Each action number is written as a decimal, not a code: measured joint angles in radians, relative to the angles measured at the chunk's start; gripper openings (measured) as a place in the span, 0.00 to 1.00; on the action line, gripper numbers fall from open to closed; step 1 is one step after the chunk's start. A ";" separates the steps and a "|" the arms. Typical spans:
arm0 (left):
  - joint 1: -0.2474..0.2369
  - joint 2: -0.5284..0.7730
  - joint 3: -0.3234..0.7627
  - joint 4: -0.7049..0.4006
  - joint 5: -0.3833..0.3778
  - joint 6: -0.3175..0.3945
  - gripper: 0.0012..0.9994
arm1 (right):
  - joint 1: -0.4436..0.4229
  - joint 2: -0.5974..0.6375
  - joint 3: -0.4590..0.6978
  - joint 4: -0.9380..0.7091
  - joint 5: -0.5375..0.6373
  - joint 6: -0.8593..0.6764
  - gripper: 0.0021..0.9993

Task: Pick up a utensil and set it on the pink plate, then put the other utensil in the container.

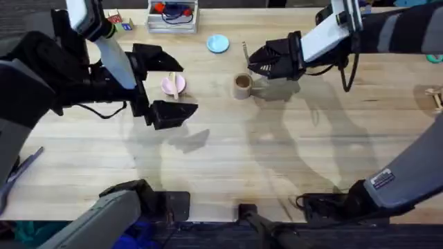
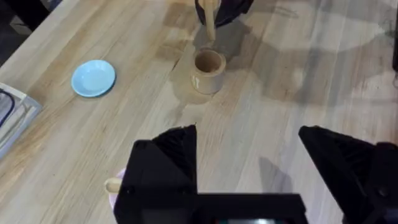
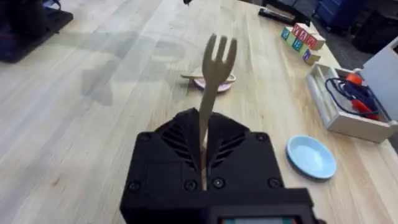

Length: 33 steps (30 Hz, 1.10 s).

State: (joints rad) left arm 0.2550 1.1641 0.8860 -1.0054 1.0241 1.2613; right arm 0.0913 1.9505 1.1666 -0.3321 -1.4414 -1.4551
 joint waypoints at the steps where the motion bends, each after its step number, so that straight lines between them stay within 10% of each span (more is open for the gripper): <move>1: 0.000 0.000 0.000 0.000 0.000 0.000 0.99 | 0.002 0.008 0.005 0.000 0.000 0.000 0.03; 33: 0.000 0.000 0.000 0.000 0.000 0.000 0.99 | 0.044 0.146 0.063 0.014 -0.001 0.004 0.03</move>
State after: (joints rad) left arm 0.2550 1.1641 0.8860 -1.0056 1.0241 1.2613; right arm 0.1352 2.0969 1.2297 -0.3180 -1.4422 -1.4513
